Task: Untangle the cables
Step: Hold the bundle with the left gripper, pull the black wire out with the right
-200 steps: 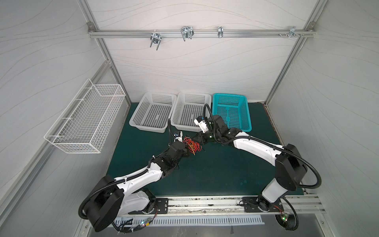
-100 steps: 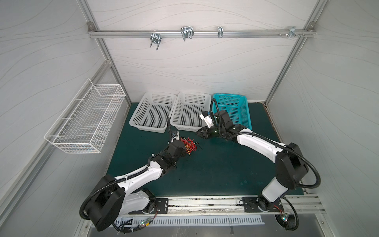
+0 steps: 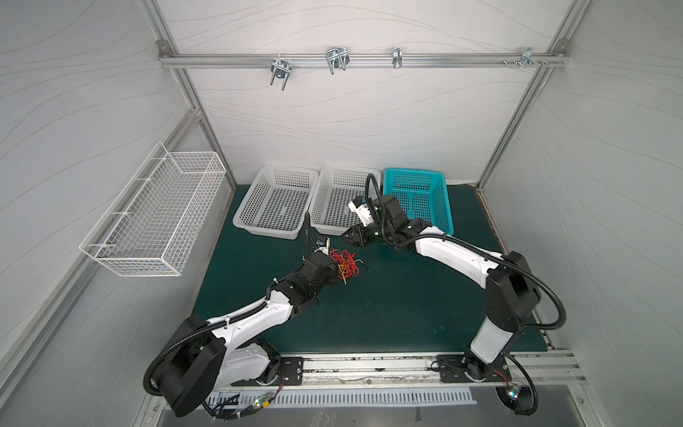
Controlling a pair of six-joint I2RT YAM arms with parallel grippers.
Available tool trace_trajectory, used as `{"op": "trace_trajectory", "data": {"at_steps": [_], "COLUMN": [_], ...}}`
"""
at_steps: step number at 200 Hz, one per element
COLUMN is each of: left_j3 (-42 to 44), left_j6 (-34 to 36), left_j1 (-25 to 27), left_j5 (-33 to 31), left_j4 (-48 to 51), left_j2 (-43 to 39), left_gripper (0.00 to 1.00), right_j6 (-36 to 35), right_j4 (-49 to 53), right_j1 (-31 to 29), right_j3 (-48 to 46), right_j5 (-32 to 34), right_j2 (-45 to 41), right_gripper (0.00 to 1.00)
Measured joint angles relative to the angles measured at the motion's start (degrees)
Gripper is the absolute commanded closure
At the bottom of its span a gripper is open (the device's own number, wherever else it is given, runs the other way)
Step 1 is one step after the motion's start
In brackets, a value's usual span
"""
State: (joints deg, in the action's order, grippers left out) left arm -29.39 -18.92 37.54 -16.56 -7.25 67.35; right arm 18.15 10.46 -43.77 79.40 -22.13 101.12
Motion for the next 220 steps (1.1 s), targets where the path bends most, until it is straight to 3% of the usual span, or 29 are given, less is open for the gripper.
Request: {"op": "trace_trajectory", "data": {"at_steps": [40, 117, 130, 150, 220], "left_j3": [0.00, 0.37, 0.37, 0.37, 2.16], "left_j6": [0.33, 0.04, -0.02, -0.17, -1.27], "left_j1": [0.00, 0.00, 0.00, 0.00, 0.02], "left_j5": [0.61, 0.24, 0.04, -0.42, -4.17], "left_j4": [0.04, -0.15, -0.15, -0.11, 0.50], "left_j2": [-0.02, -0.04, -0.04, -0.04, -1.68], "left_gripper": [1.00, 1.00, 1.00, 1.00, 1.00], "right_j6": [1.90, 3.67, 4.24, 4.59, 5.18], "right_j4": [0.87, 2.38, 2.51, 2.82, 4.15], "right_j1": [-1.33, -2.05, -2.36, -2.73, -1.90], "right_j3": [1.14, 1.11, 1.11, 1.14, 1.05], "right_j5": [-0.87, -2.73, -3.74, -4.70, -4.04], "right_j2": [5.18, 5.55, 5.64, 6.10, 6.43], "right_gripper": [0.63, 0.74, 0.79, 1.00, 1.00]}}
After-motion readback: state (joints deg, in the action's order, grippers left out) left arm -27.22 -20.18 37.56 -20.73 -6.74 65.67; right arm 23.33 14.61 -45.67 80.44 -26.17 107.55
